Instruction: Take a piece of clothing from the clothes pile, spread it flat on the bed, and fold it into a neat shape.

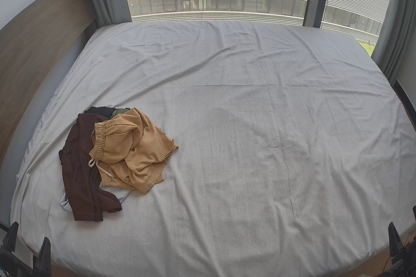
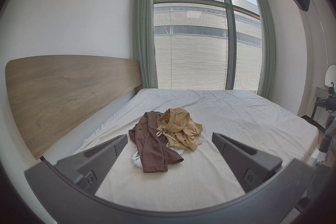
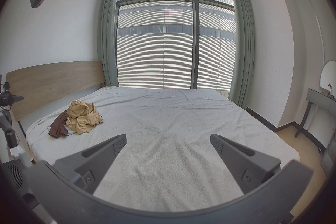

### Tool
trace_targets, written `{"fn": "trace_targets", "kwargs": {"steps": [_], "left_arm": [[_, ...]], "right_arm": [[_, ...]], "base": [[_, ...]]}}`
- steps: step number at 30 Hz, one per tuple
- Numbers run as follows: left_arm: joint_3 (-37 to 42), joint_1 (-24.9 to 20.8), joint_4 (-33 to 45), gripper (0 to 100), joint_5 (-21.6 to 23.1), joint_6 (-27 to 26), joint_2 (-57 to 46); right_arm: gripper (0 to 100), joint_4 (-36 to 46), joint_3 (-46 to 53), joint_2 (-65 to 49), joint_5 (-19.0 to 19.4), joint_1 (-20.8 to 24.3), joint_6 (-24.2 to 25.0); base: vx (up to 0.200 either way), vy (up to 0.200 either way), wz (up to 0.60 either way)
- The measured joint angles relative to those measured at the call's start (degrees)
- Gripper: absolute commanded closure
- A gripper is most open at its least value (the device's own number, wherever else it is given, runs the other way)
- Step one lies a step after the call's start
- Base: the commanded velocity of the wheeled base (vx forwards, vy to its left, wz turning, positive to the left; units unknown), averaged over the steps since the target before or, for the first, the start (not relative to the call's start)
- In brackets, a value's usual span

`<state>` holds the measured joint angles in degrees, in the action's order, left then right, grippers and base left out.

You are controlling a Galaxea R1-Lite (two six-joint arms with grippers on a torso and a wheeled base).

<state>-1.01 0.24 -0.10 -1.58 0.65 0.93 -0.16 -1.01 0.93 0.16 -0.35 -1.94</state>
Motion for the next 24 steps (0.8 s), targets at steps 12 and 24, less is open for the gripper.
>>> {"fn": "trace_targets", "kwargs": {"steps": [12,24], "left_arm": [[0.0,0.0,-0.11,0,0.55,0.04,0.0],[-1.62,0.09,-5.07,0,0.57,-0.18,0.44]], "right_arm": [[0,0.0,0.0,0.0,0.02,0.0,0.2],[0,0.0,0.0,0.0,-0.06,0.0,0.71]], "base": [[0.0,0.0,0.0],[0.0,0.0,0.0]]}}
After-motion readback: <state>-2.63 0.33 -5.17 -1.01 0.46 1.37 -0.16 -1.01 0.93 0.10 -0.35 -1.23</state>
